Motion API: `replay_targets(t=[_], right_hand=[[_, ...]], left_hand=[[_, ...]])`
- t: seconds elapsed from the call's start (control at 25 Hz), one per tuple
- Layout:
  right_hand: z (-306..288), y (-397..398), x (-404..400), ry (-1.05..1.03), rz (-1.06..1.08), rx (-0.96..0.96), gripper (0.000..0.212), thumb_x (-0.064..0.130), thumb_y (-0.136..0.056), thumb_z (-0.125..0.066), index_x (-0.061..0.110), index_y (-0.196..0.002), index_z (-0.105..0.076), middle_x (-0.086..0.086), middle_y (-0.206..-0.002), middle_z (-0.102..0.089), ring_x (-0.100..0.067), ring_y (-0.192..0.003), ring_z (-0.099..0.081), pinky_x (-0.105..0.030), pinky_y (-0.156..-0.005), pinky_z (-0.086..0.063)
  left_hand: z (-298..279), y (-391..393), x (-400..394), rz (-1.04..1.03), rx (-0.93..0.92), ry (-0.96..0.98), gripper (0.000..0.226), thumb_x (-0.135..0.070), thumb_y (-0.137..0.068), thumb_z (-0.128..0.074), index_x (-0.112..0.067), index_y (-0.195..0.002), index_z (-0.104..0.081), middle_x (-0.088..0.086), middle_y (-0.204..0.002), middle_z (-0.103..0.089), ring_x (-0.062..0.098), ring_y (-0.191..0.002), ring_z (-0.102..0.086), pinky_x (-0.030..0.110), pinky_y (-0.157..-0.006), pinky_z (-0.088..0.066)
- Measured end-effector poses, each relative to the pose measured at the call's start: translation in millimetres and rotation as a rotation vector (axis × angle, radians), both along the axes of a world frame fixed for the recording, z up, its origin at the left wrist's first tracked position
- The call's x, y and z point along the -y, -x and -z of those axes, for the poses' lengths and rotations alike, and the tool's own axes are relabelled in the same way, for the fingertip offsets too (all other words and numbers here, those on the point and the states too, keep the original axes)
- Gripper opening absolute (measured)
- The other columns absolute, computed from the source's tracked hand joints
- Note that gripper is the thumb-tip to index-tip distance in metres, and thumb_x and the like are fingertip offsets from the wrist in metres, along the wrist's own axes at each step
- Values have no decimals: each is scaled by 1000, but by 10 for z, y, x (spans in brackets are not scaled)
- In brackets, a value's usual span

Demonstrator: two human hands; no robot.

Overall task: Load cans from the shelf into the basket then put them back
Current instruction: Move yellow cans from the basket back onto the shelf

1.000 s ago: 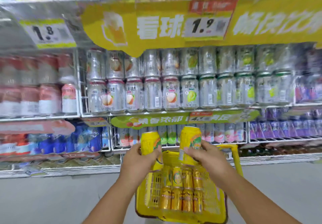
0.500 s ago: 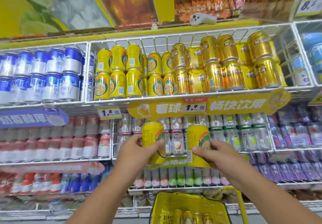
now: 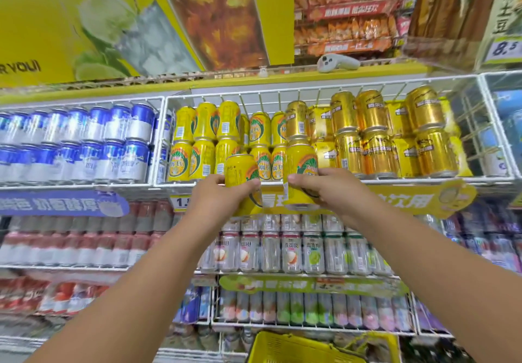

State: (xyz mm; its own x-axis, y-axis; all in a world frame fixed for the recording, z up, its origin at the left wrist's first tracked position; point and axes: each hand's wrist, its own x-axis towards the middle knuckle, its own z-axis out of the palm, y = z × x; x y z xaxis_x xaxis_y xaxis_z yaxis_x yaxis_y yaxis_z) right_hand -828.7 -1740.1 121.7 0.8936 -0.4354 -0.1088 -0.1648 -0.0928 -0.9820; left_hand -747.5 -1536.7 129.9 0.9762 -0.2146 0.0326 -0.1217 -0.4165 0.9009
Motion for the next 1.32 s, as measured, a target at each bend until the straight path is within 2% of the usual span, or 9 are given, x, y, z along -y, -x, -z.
replay_targets(t=[0.08, 0.2, 0.4, 0.48, 0.6, 0.8, 0.92, 1.08, 1.32], right_hand=[[-84, -181, 6, 31, 18, -9, 99, 70, -41, -90, 17, -122, -66, 1, -119, -70, -21, -106, -66, -46, -96, -53], [-163, -462, 52, 39, 85, -1, 97, 60, -54, -90, 12, -133, -58, -1, -133, -62, -22, -111, -60, -41, -93, -51], [-223, -895, 67, 45, 180, -15, 88, 49, -70, -88, 5, -137, -53, -1, -133, -57, -28, -122, -55, -36, -84, -41], [-203, -1051, 95, 81, 201, -15, 59, 46, -72, -87, 8, -109, -61, 2, -112, -63, -20, -103, -61, -30, -81, -43], [-140, -1270, 110, 150, 236, -15, 46, 45, -69, -89, 15, -98, -69, 2, -96, -72, -10, -81, -65, -25, -64, -47], [-51, -1422, 50, 401, 307, -66, 49, 45, -70, -88, 19, -94, -53, 4, -95, -60, -14, -89, -59, -32, -82, -52], [22, -1425, -8, 538, 370, -79, 44, 50, -69, -86, 21, -91, -61, 0, -103, -65, -19, -90, -64, -35, -80, -56], [158, -1472, -35, 672, 415, -159, 77, 67, -62, -80, 11, -114, -68, -8, -126, -50, -29, -103, -61, -41, -88, -55], [207, -1475, -71, 714, 464, -175, 81, 71, -56, -81, 13, -111, -65, -8, -117, -54, -29, -100, -61, -43, -81, -58]], left_hand=[[-35, -195, 105, -27, 28, -31, 84, -63, -66, -83, -14, -130, -58, 1, -120, -66, 22, -103, -65, 36, -83, -52], [-62, -568, 255, -39, 58, -57, 102, -71, -61, -80, -15, -141, -51, 2, -129, -64, 25, -110, -64, 39, -89, -53], [-100, -1042, 476, -19, 121, -147, 88, -74, -62, -76, -15, -126, -60, 5, -113, -71, 26, -102, -67, 36, -81, -54], [-85, -1172, 560, -10, 153, -153, 58, -67, -67, -78, -18, -92, -60, 2, -87, -70, 24, -82, -68, 34, -68, -53], [-38, -1291, 647, -7, 185, -179, 51, -58, -73, -80, -20, -63, -48, -3, -60, -54, 17, -54, -51, 29, -48, -33], [23, -1401, 680, -1, 296, -233, 46, -61, -72, -79, -22, -83, -58, -2, -77, -67, 20, -73, -63, 29, -57, -41], [107, -1430, 690, -12, 366, -267, 52, -65, -68, -77, -19, -88, -63, -1, -78, -67, 22, -72, -64, 31, -54, -42], [193, -1421, 706, -32, 426, -329, 60, -64, -69, -78, -9, -89, -65, 7, -107, -54, 29, -79, -61, 36, -66, -50], [303, -1491, 726, -49, 405, -302, 66, -65, -66, -79, -7, -93, -63, 12, -91, -63, 31, -78, -64, 32, -56, -39]])
